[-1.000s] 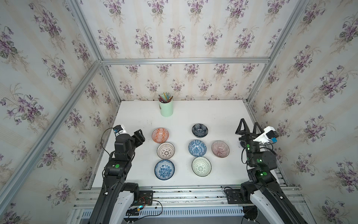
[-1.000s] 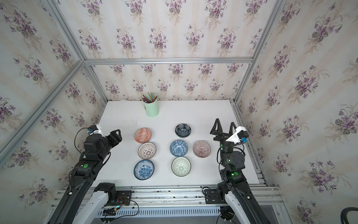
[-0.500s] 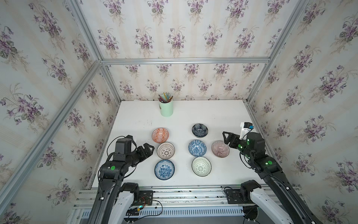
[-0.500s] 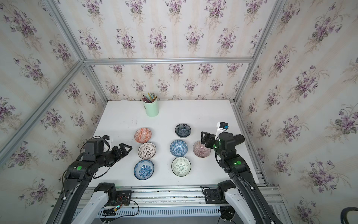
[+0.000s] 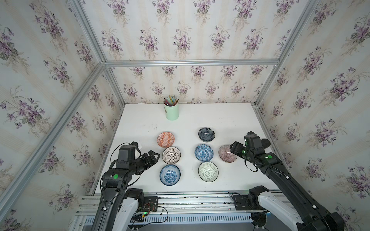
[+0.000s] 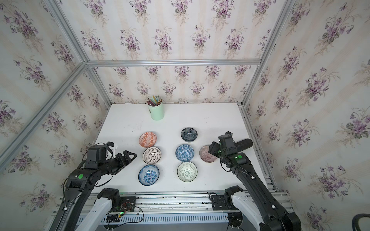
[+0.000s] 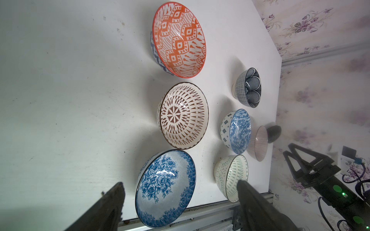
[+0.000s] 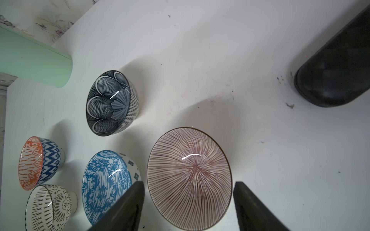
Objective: Stack the bowls
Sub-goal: Pick up the bowl from the center of the board.
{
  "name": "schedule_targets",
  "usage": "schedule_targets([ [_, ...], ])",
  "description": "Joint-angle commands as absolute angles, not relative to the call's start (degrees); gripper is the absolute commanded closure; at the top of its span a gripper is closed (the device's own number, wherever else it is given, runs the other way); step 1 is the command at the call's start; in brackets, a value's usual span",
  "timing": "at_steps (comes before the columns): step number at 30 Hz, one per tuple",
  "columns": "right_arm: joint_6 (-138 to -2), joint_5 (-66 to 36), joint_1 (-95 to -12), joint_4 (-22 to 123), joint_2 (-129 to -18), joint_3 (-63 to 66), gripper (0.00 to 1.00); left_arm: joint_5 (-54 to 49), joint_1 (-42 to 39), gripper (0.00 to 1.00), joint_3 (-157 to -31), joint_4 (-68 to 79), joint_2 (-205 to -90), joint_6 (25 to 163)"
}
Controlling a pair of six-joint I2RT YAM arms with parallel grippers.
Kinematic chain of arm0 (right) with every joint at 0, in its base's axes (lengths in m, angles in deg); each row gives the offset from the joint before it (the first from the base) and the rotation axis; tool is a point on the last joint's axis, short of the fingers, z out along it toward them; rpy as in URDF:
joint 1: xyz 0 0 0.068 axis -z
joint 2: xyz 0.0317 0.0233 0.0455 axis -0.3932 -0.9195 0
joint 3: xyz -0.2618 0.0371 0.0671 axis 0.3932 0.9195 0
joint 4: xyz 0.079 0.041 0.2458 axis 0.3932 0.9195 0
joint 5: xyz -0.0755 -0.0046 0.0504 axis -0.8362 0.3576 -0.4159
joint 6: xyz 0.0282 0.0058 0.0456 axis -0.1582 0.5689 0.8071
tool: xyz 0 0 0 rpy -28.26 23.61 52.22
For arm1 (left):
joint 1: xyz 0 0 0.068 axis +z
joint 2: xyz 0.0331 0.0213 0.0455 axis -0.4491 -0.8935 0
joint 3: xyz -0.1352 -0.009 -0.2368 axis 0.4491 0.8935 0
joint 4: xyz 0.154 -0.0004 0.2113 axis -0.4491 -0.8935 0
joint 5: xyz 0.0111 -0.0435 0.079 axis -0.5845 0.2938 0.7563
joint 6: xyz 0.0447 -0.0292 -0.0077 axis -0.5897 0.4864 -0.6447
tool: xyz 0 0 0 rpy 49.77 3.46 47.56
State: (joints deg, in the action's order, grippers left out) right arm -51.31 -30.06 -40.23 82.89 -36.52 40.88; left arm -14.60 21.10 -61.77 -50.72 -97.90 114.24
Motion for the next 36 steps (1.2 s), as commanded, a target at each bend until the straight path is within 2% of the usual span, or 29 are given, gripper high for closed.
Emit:
schedule_targets([
  [1, -48.93, -31.05, -40.29, 84.31, -37.2, 41.44, 0.32, -15.19, 21.15, 0.11, -61.07, -50.87, -98.13, 113.94],
  [7, -46.76, -30.1, -40.29, 82.8, -38.21, 44.35, 0.46, -14.95, 21.15, 0.11, -61.23, -51.02, -98.54, 113.49],
  [22, -44.74, -31.21, -40.29, 78.45, -43.5, 48.45, 0.52, -14.87, 21.15, 0.12, -60.75, -50.28, -99.08, 113.53],
  [28, -44.6, -31.23, -40.29, 77.57, -44.33, 49.25, 0.64, -15.07, 21.14, 0.12, -61.06, -50.56, -99.72, 113.3],
  [36, -44.27, -31.16, -40.29, 78.41, -43.75, 48.47, 0.86, -15.1, 21.15, 0.12, -60.79, -50.54, -99.11, 113.5],
])
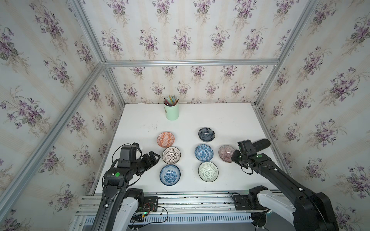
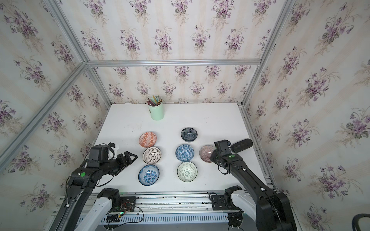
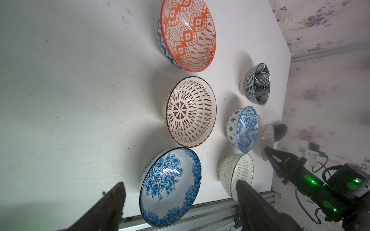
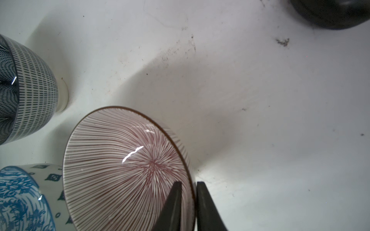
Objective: Stack the bowls
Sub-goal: Pick up the bowl from the center of the board.
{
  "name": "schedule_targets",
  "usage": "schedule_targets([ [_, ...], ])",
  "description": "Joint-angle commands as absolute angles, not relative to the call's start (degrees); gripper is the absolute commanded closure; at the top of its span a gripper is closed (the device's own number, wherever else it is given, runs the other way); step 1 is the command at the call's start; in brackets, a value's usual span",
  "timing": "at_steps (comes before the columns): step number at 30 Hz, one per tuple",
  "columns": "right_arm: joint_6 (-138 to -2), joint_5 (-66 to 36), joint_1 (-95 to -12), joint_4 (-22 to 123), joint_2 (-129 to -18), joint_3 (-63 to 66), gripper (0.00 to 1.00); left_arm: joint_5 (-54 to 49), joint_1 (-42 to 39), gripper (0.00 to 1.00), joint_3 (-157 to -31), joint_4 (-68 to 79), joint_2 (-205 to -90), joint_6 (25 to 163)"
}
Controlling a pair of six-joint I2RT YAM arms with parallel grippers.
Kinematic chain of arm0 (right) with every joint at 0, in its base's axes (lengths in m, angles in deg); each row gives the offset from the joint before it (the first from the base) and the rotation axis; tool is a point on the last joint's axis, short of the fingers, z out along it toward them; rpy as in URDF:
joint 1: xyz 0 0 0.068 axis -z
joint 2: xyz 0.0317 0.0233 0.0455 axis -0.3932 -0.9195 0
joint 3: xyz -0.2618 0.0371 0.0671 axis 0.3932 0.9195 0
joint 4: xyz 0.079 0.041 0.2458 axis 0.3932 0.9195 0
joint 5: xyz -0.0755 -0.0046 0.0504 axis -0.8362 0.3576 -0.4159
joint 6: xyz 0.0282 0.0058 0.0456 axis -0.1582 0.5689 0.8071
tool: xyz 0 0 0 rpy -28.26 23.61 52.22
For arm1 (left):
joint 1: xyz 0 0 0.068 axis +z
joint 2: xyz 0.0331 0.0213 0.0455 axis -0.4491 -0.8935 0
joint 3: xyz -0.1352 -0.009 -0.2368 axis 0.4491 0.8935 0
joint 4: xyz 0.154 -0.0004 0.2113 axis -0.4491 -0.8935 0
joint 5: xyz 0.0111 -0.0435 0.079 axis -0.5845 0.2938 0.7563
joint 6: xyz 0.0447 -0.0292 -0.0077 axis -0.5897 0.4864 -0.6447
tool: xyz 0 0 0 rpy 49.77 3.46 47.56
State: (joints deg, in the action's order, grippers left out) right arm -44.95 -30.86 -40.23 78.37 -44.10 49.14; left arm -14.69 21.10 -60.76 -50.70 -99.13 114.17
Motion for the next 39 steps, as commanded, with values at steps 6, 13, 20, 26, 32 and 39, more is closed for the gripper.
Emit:
schedule_targets([
  [6, -44.62, -29.91, -40.29, 81.37, -41.94, 45.26, 1.0, -15.49, 21.15, 0.14, -61.54, -50.63, -99.82, 113.6],
  [13, -51.14, -22.84, -40.29, 89.32, -43.59, 32.96, 1.0, -20.94, 21.15, 0.17, -66.08, -50.15, -101.84, 111.9],
  [20, -57.37, -16.65, -44.62, 95.34, -48.16, 22.77, 1.0, -28.11, 19.83, 0.34, -69.09, -46.67, -105.62, 112.46],
  [26, -53.89, -18.38, -59.87, 94.03, -52.66, 19.41, 1.0, -27.27, 14.7, 0.36, -71.22, -43.47, -107.87, 115.36],
  [32, -50.96, -21.16, -74.63, 90.69, -62.75, 13.14, 1.0, -23.14, 6.62, 0.34, -74.4, -44.89, -111.62, 114.28],
  [39, -51.66, -23.54, -80.81, 91.46, -70.98, 4.28, 1.0, -20.52, 3.66, 0.37, -74.15, -47.64, -113.32, 112.4],
])
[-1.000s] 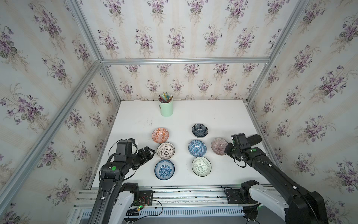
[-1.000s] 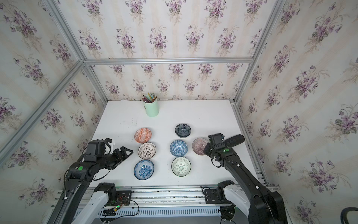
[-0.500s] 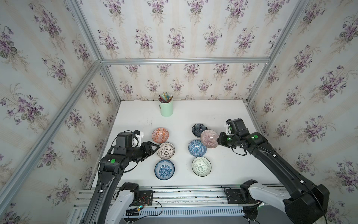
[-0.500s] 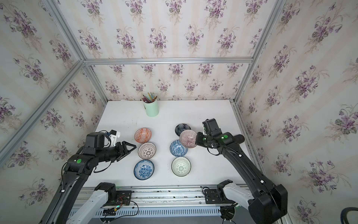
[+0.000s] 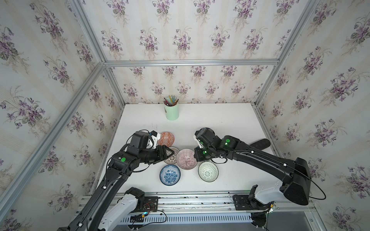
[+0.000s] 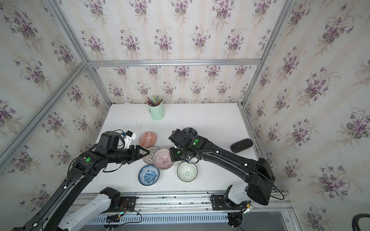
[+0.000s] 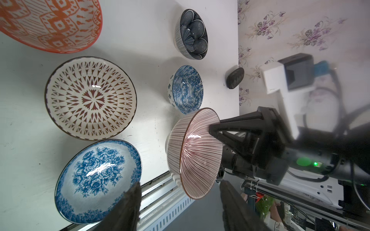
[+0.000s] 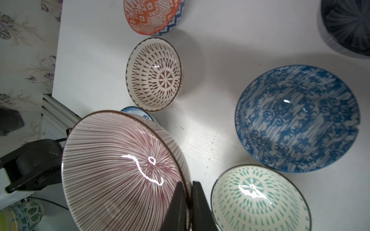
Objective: Stack the bowls
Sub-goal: Pick up the bowl from the center of the board.
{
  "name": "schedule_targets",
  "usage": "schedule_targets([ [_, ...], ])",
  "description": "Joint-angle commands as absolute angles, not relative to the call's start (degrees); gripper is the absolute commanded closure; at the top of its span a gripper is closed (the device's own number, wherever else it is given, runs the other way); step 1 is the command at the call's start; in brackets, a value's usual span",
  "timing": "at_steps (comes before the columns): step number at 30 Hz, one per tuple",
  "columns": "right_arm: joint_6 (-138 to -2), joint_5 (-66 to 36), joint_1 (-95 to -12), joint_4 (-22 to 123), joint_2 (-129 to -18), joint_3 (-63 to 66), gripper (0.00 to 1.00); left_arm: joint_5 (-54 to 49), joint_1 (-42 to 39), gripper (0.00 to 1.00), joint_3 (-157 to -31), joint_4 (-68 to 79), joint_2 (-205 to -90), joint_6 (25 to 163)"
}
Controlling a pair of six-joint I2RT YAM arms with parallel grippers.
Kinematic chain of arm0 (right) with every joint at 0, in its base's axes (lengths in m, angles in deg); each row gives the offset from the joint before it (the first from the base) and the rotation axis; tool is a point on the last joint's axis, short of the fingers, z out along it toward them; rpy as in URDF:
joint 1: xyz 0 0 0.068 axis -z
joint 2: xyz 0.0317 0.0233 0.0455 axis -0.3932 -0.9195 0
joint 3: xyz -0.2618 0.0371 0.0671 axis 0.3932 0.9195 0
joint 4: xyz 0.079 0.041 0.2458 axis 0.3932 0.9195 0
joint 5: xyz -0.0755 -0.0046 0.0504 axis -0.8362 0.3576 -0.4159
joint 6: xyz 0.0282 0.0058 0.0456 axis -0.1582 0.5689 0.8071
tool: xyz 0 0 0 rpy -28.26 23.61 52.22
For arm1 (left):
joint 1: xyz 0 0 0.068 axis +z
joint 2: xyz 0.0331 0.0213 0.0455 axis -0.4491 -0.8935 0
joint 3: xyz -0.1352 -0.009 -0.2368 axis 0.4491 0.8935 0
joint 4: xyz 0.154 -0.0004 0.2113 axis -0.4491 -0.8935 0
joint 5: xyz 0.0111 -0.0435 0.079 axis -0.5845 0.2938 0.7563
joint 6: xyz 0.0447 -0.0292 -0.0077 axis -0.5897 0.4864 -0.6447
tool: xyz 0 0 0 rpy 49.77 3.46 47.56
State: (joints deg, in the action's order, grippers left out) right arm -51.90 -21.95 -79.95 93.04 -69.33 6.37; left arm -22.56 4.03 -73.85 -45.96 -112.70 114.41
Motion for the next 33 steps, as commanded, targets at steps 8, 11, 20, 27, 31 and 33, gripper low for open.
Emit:
schedule_targets([
  [8, -52.31, -24.71, -82.46, 92.84, -75.66, -0.98, 1.0, -16.85, 3.22, 0.51, -75.27, -51.81, -116.31, 109.85],
  [11, -52.35, -24.95, -82.51, 93.24, -76.45, -1.86, 1.0, -16.94, 3.04, 0.56, -75.3, -51.73, -117.14, 109.4],
  [20, -52.23, -25.09, -82.77, 93.5, -78.02, -3.22, 1.0, -14.4, 1.84, 0.74, -75.48, -51.81, -120.61, 109.15],
  [27, -52.31, -24.9, -83.0, 93.23, -78.78, -3.79, 1.0, -13.39, 1.55, 0.76, -75.22, -51.26, -122.02, 109.35],
  [31, -52.22, -24.57, -83.05, 92.88, -79.26, -3.95, 1.0, -13.0, 1.48, 0.78, -75.11, -51.04, -122.32, 109.62],
  [33, -52.15, -24.46, -83.18, 92.72, -79.44, -3.85, 1.0, -13.0, 1.38, 0.8, -75.14, -50.86, -122.52, 109.67],
])
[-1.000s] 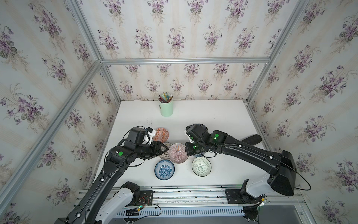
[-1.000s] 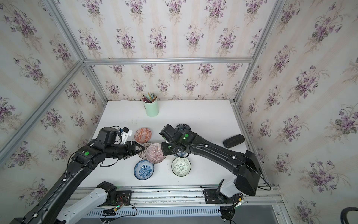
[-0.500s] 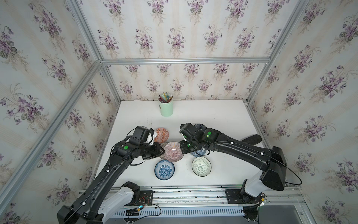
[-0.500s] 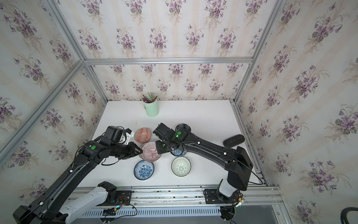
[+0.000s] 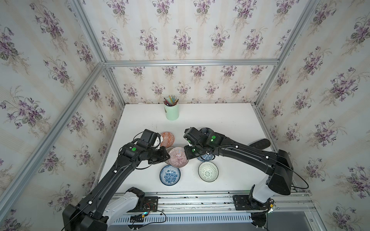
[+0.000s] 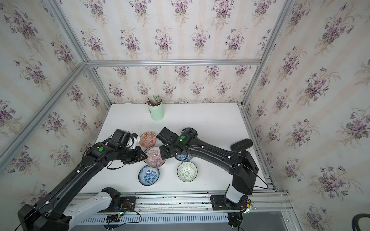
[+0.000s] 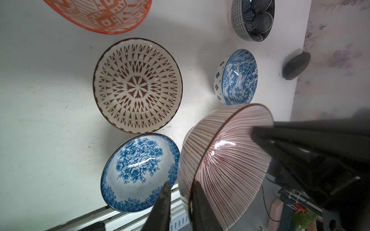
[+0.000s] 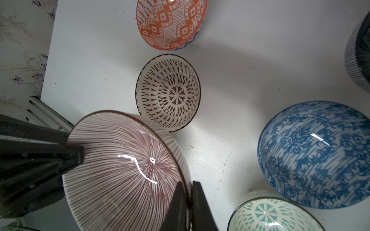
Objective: Stack the bowls
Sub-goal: Pick up the bowl from the center of the board, then place the bowl in the bowl.
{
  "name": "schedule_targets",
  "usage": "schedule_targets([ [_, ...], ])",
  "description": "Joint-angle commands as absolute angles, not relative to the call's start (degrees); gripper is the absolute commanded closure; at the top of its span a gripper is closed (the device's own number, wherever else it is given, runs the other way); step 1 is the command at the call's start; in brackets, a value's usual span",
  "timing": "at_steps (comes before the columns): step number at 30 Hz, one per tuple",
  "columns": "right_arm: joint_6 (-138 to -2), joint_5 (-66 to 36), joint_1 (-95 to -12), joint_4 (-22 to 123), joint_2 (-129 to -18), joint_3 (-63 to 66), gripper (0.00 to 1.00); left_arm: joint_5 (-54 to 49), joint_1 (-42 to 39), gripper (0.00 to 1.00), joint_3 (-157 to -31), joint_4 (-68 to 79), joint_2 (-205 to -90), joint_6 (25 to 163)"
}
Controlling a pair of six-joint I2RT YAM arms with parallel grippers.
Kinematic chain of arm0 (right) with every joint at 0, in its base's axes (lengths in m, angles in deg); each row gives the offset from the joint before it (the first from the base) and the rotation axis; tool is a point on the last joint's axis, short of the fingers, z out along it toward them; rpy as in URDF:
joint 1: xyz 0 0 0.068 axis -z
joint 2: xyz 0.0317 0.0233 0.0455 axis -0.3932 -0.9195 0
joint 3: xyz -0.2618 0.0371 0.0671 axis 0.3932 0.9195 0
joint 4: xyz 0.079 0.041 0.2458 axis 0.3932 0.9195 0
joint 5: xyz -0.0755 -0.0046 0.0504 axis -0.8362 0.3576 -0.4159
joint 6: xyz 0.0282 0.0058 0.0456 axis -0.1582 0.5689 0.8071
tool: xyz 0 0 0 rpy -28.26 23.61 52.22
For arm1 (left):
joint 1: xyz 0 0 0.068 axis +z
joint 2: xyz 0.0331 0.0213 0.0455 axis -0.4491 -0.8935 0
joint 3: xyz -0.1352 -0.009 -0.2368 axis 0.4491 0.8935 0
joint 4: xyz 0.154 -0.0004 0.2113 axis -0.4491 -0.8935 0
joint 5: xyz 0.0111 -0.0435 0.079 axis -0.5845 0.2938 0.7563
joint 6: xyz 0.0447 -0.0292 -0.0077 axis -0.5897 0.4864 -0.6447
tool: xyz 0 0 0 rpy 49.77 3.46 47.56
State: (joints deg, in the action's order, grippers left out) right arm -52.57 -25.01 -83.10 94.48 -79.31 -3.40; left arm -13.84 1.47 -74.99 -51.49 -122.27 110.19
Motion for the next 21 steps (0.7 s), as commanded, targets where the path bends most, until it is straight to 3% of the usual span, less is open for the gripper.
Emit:
schedule_targets([
  [1, -52.16, -24.38, -83.16, 92.62, -79.49, -3.86, 1.0, -12.99, 1.31, 0.82, -75.12, -50.82, -122.59, 109.64],
  [10, -51.92, -22.84, -83.23, 91.19, -80.06, -3.8, 1.0, -13.34, 1.11, 0.99, -75.91, -51.11, -124.04, 109.44],
  [17, -52.06, -22.73, -83.23, 91.04, -80.63, -4.44, 1.0, -11.45, 1.19, 1.0, -77.42, -52.53, -124.62, 108.79],
  [21, -53.38, -23.02, -83.26, 92.19, -81.11, -5.88, 0.58, -9.02, 1.15, 1.0, -78.11, -53.74, -124.85, 108.4],
])
